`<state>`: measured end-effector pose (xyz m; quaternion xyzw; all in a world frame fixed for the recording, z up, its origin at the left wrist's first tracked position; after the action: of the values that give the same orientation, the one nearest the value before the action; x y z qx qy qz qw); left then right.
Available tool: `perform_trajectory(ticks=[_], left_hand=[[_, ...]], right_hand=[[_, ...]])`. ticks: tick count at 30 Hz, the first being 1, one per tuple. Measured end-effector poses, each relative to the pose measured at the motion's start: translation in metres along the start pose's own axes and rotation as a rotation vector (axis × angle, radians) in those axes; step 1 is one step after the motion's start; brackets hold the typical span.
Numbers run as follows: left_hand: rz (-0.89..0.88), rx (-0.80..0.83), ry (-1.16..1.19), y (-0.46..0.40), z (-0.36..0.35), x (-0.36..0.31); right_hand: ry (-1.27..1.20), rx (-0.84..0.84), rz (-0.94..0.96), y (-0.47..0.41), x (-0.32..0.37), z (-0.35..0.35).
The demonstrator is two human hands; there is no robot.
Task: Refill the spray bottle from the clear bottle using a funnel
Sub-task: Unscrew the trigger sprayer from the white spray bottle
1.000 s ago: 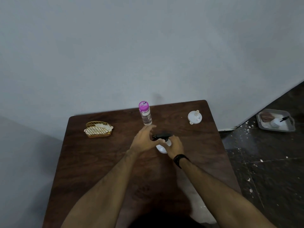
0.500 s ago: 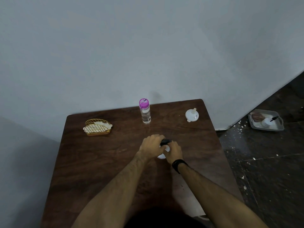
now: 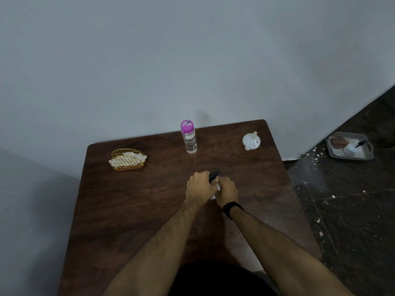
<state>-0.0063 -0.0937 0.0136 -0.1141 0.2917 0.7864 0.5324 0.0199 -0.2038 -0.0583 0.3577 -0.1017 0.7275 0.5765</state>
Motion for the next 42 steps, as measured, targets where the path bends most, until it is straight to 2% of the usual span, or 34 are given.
perform_trajectory(ticks=[8,13,15,19,21,23,26,30,42], left_hand=[[0.151,-0.055,0.121,-0.003,0.009,-0.003],[0.2,-0.047,0.173,-0.013,0.02,0.01],[0.078,-0.027,-0.014,-0.019,0.025,0.011],[-0.397,-0.02,-0.595,-0.027,0.03,0.008],[-0.473,0.057,-0.803,-0.029,0.029,0.011],[-0.458,0.08,-0.867,-0.028,0.028,0.013],[-0.359,0.112,-0.815,-0.026,0.031,0.012],[-0.277,0.232,-0.765,-0.028,0.035,0.009],[-0.193,0.254,-0.635,-0.031,0.03,0.0]], right_hand=[[0.089,-0.063,0.132,-0.001,0.016,0.008],[0.027,0.076,0.122,-0.006,0.022,0.0],[-0.058,0.117,0.11,-0.008,0.024,0.002],[-0.125,0.232,0.122,-0.011,0.029,0.004],[-0.126,0.259,0.119,-0.012,0.028,0.002],[-0.131,0.277,0.102,-0.016,0.02,-0.006],[-0.122,0.267,0.108,-0.02,0.019,-0.008],[-0.167,0.216,0.151,-0.018,0.025,-0.003],[-0.118,0.052,0.171,-0.013,0.036,-0.001]])
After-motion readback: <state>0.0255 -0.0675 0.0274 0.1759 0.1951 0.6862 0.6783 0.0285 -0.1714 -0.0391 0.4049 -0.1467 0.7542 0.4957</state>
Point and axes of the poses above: each hand's wrist, its own y-axis away from the middle knuckle, its own z-axis out of the back of the hand, x = y × z, the point moved 2 cm from there along -y, towards the middle knuckle, and after that the axes turned 5 degrees about x, right-handed, at the moved point
